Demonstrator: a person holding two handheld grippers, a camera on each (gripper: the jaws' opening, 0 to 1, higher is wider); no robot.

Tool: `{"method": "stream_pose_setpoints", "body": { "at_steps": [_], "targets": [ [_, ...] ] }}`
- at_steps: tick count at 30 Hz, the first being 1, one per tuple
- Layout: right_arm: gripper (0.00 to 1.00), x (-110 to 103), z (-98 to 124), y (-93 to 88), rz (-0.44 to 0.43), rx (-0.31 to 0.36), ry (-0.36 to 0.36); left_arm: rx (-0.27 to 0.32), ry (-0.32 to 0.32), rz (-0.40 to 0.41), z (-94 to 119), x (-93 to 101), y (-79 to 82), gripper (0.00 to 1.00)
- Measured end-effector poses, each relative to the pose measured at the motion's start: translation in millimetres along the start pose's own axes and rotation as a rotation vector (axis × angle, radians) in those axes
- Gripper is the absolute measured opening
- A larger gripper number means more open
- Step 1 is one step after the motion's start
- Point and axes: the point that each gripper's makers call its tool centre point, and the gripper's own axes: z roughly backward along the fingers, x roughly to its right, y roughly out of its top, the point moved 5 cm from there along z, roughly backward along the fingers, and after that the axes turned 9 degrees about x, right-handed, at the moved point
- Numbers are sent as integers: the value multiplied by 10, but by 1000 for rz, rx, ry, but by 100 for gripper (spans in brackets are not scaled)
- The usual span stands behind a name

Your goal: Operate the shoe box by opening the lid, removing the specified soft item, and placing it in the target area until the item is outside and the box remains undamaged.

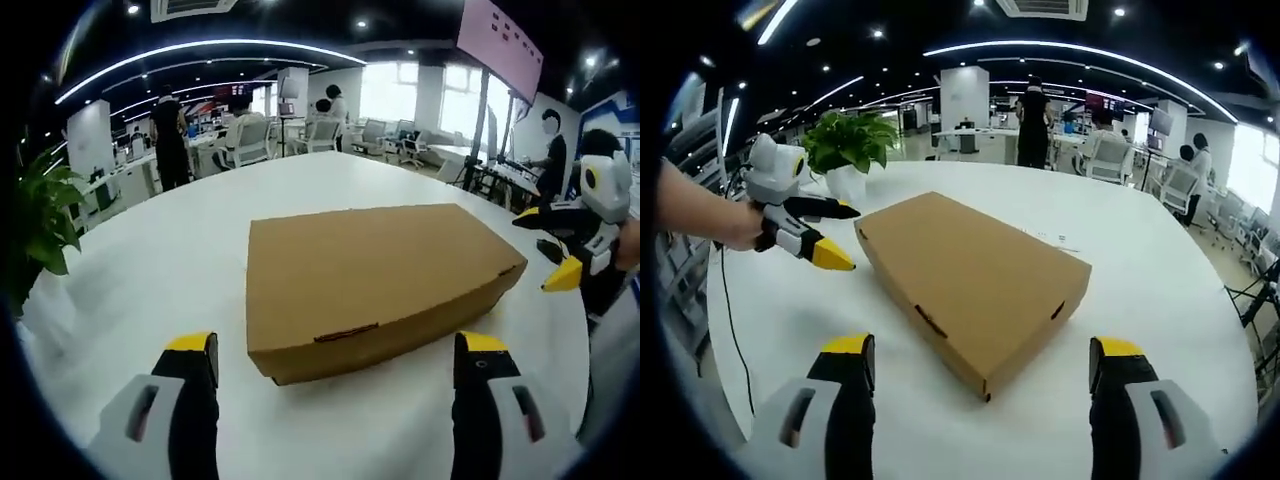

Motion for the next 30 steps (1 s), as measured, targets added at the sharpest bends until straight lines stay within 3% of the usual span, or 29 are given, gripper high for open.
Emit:
{"method": "stream_pose_setpoints", "body": {
  "at_steps": [8, 15, 18, 21, 22, 30],
  "targets": [
    [82, 28, -150, -91, 3, -22, -27, -32, 1, -25, -162, -54, -70, 99],
    [82, 11, -319, -104, 33, -28, -14, -51, 26, -18, -273, -135, -101, 97],
    [81, 6, -367, -126, 30, -43, -12, -71, 1, -11, -314, -108, -132, 96],
    [70, -17, -377, -129, 23, -42, 4, -78, -65, 4, -333, -12, -156, 90],
    [70, 5, -382, -131, 26, -41, -16, -74, -33, -7, -340, -48, -158, 91],
    [72, -23, -403, -150, 20, -45, -20, -74, -45, -2, -306, -61, -164, 88]
  ]
}}
